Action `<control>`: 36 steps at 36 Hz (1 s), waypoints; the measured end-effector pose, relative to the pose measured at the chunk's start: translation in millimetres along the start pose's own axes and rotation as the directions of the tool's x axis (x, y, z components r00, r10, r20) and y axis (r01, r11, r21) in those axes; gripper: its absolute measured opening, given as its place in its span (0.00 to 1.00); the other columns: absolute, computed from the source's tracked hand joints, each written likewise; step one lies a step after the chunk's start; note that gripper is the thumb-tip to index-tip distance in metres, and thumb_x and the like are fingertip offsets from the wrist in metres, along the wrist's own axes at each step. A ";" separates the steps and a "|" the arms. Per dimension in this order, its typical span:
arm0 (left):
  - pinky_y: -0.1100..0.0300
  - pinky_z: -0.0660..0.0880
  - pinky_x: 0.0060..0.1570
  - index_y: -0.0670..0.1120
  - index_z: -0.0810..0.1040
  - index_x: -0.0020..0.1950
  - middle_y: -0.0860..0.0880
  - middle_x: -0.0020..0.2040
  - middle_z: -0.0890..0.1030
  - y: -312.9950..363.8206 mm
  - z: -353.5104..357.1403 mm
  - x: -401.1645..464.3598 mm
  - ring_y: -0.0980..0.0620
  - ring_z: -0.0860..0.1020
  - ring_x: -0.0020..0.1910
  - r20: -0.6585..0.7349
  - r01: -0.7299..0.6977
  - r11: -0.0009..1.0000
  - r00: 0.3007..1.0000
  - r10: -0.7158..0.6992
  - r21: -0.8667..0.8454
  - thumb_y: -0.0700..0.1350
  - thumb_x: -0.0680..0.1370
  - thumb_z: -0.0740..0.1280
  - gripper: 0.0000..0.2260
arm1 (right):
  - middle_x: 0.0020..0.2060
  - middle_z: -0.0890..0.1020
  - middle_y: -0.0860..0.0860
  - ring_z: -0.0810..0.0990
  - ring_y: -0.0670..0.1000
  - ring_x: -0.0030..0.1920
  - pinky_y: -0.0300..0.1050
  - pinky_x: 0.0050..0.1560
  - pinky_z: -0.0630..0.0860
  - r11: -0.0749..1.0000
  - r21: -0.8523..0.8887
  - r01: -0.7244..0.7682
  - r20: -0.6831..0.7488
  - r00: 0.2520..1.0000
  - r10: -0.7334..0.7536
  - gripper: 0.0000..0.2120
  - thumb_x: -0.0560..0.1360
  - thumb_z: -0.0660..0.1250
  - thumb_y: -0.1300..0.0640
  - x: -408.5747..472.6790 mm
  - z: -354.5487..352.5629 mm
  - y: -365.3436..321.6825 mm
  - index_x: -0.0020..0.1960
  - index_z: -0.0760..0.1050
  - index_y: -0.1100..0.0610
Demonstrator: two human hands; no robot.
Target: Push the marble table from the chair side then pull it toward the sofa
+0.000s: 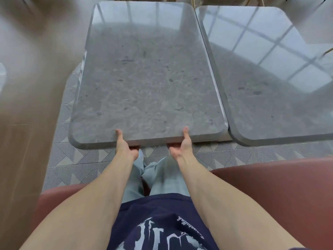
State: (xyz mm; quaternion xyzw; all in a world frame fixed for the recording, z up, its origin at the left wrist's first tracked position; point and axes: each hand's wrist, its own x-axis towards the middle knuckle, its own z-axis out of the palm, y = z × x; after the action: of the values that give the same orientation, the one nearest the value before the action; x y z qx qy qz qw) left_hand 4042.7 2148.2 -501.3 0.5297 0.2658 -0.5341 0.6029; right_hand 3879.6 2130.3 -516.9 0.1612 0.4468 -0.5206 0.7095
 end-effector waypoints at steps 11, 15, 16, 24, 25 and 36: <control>0.45 0.79 0.57 0.45 0.72 0.69 0.43 0.62 0.80 3.5 -3.0 -0.3 0.43 0.81 0.56 0.052 0.005 0.999 0.999 -0.007 0.041 0.59 0.73 0.73 0.30 | 0.64 0.81 0.58 0.79 0.60 0.65 0.57 0.69 0.73 1.000 0.009 -0.009 -0.010 1.000 0.009 0.25 0.76 0.71 0.45 -0.1 -5.2 -1.0 0.66 0.75 0.58; 0.46 0.79 0.57 0.45 0.72 0.69 0.43 0.62 0.80 3.2 -3.5 -0.6 0.43 0.81 0.57 0.058 0.001 0.998 0.998 -0.004 0.061 0.60 0.74 0.72 0.30 | 0.63 0.81 0.58 0.79 0.60 0.64 0.56 0.69 0.73 1.000 0.004 -0.011 -0.017 1.000 0.011 0.23 0.75 0.72 0.45 -0.4 -6.2 -1.2 0.63 0.76 0.58; 0.46 0.79 0.56 0.45 0.72 0.69 0.43 0.62 0.80 2.9 -4.0 -0.9 0.43 0.81 0.57 0.060 0.001 0.998 0.998 -0.005 0.065 0.60 0.74 0.72 0.30 | 0.63 0.81 0.58 0.79 0.60 0.64 0.56 0.69 0.73 1.000 0.003 -0.011 -0.019 1.000 0.011 0.23 0.75 0.72 0.45 -0.7 -6.8 -1.5 0.64 0.76 0.58; 0.45 0.78 0.59 0.44 0.73 0.69 0.42 0.63 0.79 1.0 -5.7 -0.5 0.43 0.80 0.59 0.069 0.010 0.998 0.997 -0.014 0.060 0.60 0.75 0.71 0.29 | 0.65 0.80 0.59 0.78 0.59 0.66 0.54 0.66 0.75 1.000 -0.008 -0.007 -0.029 1.000 0.007 0.27 0.75 0.71 0.44 -2.6 -9.0 -1.2 0.69 0.73 0.58; 0.45 0.77 0.59 0.44 0.73 0.69 0.42 0.63 0.79 0.2 -7.0 -0.7 0.43 0.80 0.58 0.071 0.015 0.998 0.997 -0.019 0.060 0.60 0.75 0.71 0.29 | 0.65 0.80 0.59 0.78 0.59 0.65 0.54 0.67 0.74 1.000 -0.003 -0.007 -0.030 1.000 0.007 0.27 0.75 0.71 0.44 -3.4 -10.6 -1.3 0.68 0.74 0.58; 0.47 0.77 0.58 0.44 0.73 0.69 0.42 0.64 0.79 -1.9 -13.9 -3.4 0.43 0.79 0.61 0.112 0.014 0.997 0.994 -0.022 0.071 0.60 0.76 0.69 0.29 | 0.65 0.79 0.59 0.78 0.59 0.65 0.55 0.67 0.74 1.000 0.016 -0.021 -0.015 1.000 0.021 0.27 0.75 0.71 0.45 -11.2 -14.2 -1.3 0.69 0.73 0.58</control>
State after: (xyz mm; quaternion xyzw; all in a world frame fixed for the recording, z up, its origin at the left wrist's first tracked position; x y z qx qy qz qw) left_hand 4043.4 2162.6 -503.1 0.5173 0.2173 -0.5776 0.5929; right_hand 3871.1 2146.3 -515.5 0.1756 0.4464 -0.5155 0.7100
